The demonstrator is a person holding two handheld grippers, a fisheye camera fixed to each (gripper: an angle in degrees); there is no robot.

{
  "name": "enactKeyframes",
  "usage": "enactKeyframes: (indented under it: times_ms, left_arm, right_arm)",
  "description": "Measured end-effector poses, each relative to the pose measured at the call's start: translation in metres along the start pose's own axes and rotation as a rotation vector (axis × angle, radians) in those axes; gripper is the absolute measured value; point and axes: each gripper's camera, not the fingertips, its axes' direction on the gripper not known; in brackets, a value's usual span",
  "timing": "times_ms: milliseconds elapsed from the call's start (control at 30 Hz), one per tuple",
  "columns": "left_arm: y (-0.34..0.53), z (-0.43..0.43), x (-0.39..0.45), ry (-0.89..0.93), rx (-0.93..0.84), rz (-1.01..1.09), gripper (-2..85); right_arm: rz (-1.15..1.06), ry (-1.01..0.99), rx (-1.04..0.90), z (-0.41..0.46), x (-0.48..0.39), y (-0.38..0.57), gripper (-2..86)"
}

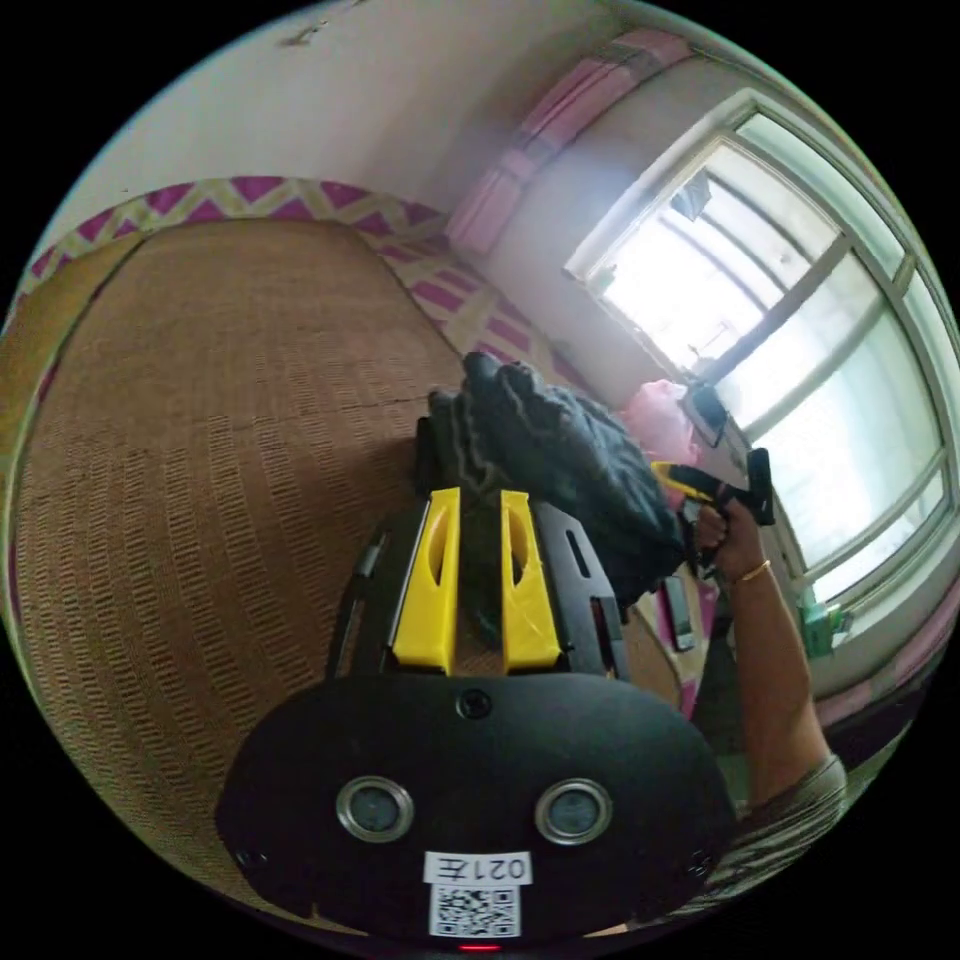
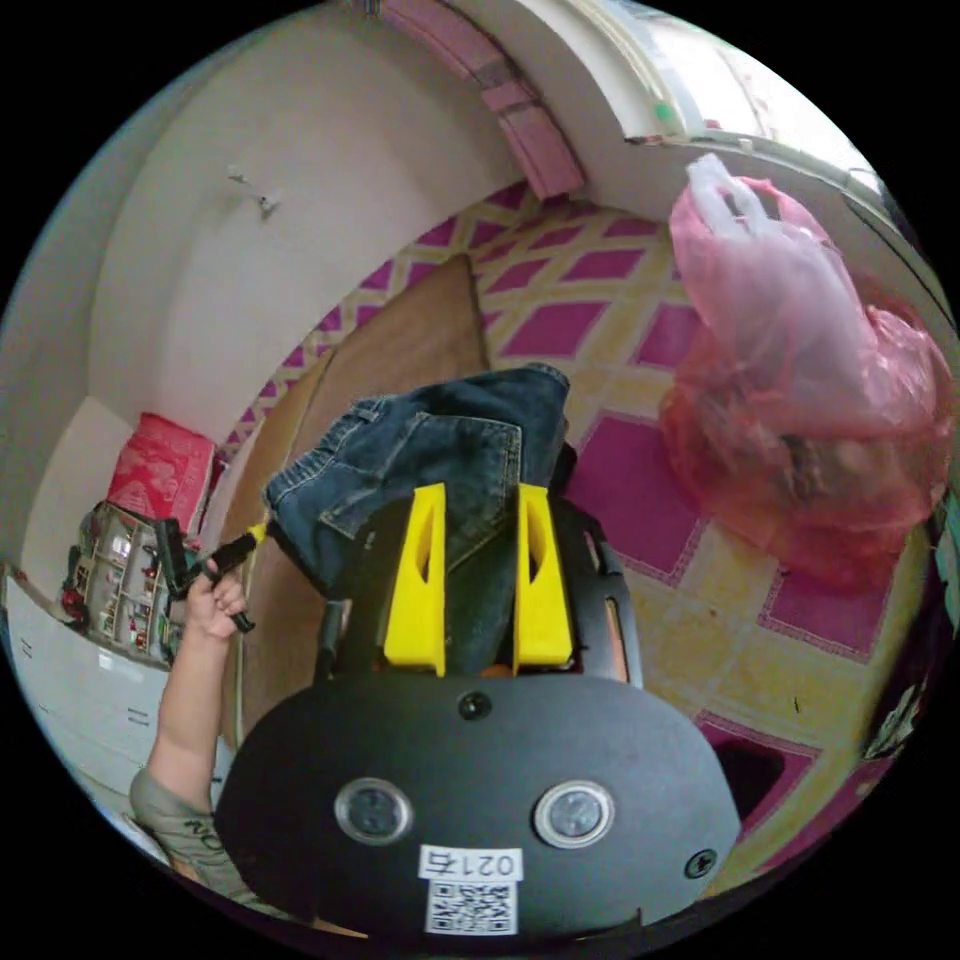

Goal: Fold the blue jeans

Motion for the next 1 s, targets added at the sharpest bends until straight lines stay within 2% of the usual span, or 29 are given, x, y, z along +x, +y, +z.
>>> enactKeyframes:
  times_ms: [133,333,400,533,600,667,800,1000]
  left_arm:
    - [0.051,-0.028,0.008,-0.148,0.07,0.037,-0.2]
    - [0.175,-0.11,0.031,-0.382,0.35,0.169,-0.6]
    - [0.223,-0.141,0.02,-0.496,0.367,0.06,0.2]
    - [0.284,-0.178,-0.007,-0.561,0.296,0.008,2.0]
    - [0.322,-0.209,-0.038,-0.646,0.305,-0.131,0.7]
    - [0.35,-0.236,-0.065,-0.721,0.324,-0.263,-0.3]
    - [0.406,-0.297,-0.127,-0.834,0.364,-0.48,-0.9]
    - [0.454,-0.34,-0.187,-0.838,0.374,-0.747,-1.0]
  right_arm:
    - [-0.117,-0.039,0.103,-0.011,-0.026,0.048,8.5]
    - [-0.575,-0.08,0.174,0.026,-0.165,0.182,0.9]
    - [-0.76,-0.145,0.159,0.072,-0.231,0.251,0.1]
    - [-1.034,-0.204,0.101,0.159,-0.334,0.358,0.6]
    - [-1.209,-0.218,0.017,0.22,-0.403,0.422,2.1]
    - [-1.297,-0.222,-0.006,0.263,-0.451,0.461,5.3]
    - [-1.443,-0.224,-0.024,0.355,-0.558,0.528,5.8]
    - [-1.636,-0.286,-0.115,0.489,-0.702,0.599,11.4]
